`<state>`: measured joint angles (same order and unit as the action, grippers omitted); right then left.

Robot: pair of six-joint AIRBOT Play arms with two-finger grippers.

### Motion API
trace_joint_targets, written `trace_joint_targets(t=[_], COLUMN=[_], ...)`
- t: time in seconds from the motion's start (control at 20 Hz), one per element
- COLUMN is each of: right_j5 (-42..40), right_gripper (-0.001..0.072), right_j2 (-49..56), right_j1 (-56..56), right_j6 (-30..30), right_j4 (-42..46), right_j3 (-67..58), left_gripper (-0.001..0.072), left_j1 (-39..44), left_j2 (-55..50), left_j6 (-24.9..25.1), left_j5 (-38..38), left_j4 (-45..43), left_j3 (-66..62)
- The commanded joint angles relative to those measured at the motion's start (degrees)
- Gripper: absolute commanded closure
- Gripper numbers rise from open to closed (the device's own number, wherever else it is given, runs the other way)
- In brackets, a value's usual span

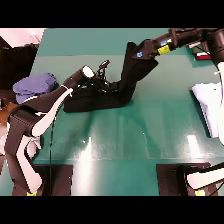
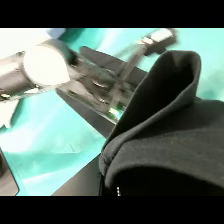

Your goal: Fold the shirts.

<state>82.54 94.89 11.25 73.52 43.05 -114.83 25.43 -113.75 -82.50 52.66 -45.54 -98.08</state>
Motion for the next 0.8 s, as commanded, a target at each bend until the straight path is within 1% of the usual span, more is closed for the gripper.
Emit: trace_joint_targets(t=[0.0, 0.15, 0.3, 0.45, 0.5, 0.65, 0.75], right_j5=[-1.8, -3.0, -4.7, -6.5, -7.3, -9.2, -10.6], right_gripper=[0.0701, 0.0701, 0.0701, 0.0701, 0.0700, 0.0700, 0.0700], right_j2=[1.0, 1.1, 1.1, 1.2, 1.3, 2.5, 4.5], right_j1=[3.2, 4.0, 5.0, 7.1, 8.0, 11.2, 13.7], right_j6=[0.6, 0.6, 0.6, 0.5, 0.5, 0.3, 0.1], right_j4=[0.0, 0.0, 0.0, 0.0, 0.0, 0.0, 0.0], right_j3=[-1.0, -0.3, -0.3, -0.3, -0.3, -0.3, -0.3], left_gripper=[0.0686, 0.0686, 0.0686, 0.0686, 0.0686, 0.0685, 0.0685], left_j1=[-1.1, -4.2, -7.8, -12.4, -14.2, -19.9, -23.3], left_j2=[-0.5, -0.5, 0.9, 5.9, 7.9, 14.8, 18.4], left_j6=[-0.1, -0.1, -0.9, -1.7, -1.7, -1.3, -1.0], left_j5=[3.6, 11.2, 18.5, 22.3, 23.5, 26.5, 28.6], left_j4=[-1.1, -3.3, -9.7, -19.3, -21.2, -23.8, -23.8], left_j3=[-1.6, -6.5, -13.2, -17.6, -18.4, -18.4, -18.4])
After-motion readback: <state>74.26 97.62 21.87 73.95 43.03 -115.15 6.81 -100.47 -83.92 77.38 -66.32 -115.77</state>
